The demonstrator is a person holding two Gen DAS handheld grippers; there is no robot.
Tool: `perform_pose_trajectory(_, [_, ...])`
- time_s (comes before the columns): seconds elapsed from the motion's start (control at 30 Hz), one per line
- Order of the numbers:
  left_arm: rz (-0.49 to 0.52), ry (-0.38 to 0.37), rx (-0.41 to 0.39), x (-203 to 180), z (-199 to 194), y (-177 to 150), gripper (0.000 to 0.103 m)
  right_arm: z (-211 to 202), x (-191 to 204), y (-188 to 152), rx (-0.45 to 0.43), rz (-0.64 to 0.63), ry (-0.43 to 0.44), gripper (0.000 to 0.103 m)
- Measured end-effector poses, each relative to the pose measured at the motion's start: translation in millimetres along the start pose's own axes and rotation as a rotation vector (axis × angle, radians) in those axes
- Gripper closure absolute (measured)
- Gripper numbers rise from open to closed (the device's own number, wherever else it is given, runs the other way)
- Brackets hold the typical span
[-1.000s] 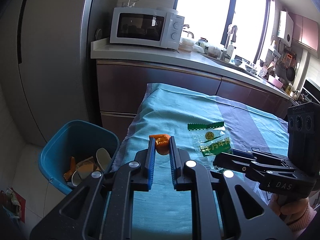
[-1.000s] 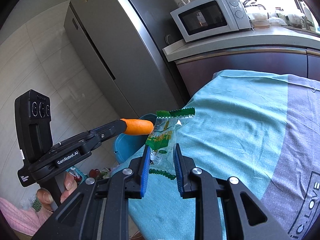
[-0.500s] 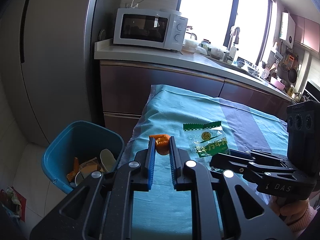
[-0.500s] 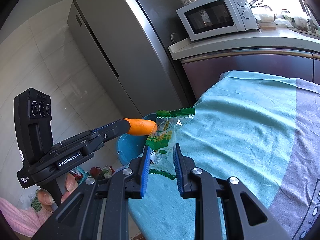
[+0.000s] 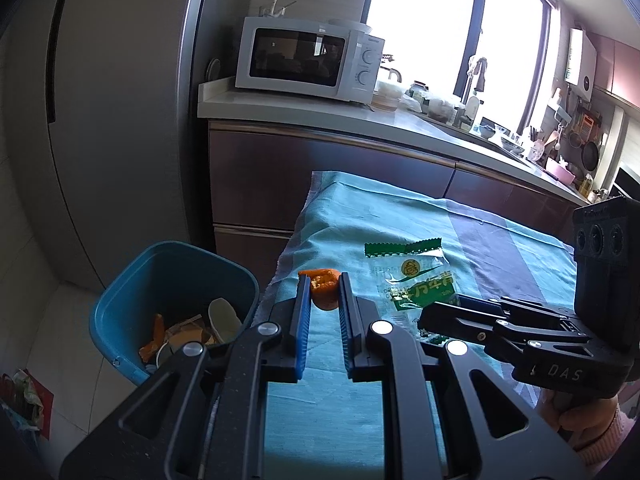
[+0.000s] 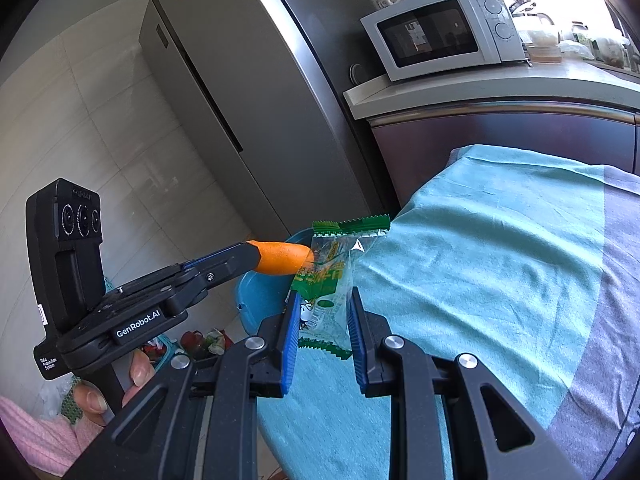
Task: Collect trash
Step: 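Lift the peel and wrapper and carry both grippers toward the teal bin, then bring both held items over the teal bin opening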
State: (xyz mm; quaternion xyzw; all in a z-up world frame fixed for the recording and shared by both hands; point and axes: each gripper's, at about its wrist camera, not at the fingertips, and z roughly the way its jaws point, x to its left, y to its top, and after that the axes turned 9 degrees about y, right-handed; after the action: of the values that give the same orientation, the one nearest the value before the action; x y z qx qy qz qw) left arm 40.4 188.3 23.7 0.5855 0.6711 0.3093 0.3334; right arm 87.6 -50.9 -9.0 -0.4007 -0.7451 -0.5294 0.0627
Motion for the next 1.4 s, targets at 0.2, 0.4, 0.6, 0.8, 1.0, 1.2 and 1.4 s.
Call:
perform_pose_trajectory(0.2, [-0.004,0.004,0.0,2.5,0.2,0.5,0.089,0.6,0.2,1.2,0.007,-0.004,0.005,0.081])
perform_pose_trajectory(0.4, [-0.004,0.006,0.0,2.6,-1.4,0.3,0.089,2.5,0.3,3.9,0.013,-0.006,0.01,0.081])
perform_pose_trajectory(0.6, [-0.01,0.013,0.001,5.7,-2.5,0.1,0.089,7.5,3.1,6.7,0.017,-0.01,0.014,0.081])
perform_pose_trajectory(0.8, [-0.018,0.021,0.006,9.9,-1.9,-1.0,0.089,10.1,2.7,8.8,0.021,-0.011,0.018,0.081])
perform_pose_trajectory(1.0, [-0.024,0.031,0.008,13.9,-1.2,-1.3,0.089,13.9,4.5,10.2,0.028,-0.016,0.022,0.081])
perform_pose_trajectory(1.2, [-0.031,0.039,0.008,15.7,-1.2,-2.8,0.089,18.8,6.3,12.4,0.036,-0.025,0.027,0.081])
perform_pose_trajectory(1.4, [-0.039,0.046,0.007,20.2,-2.0,-3.1,0.089,24.2,8.9,14.1,0.043,-0.031,0.034,0.081])
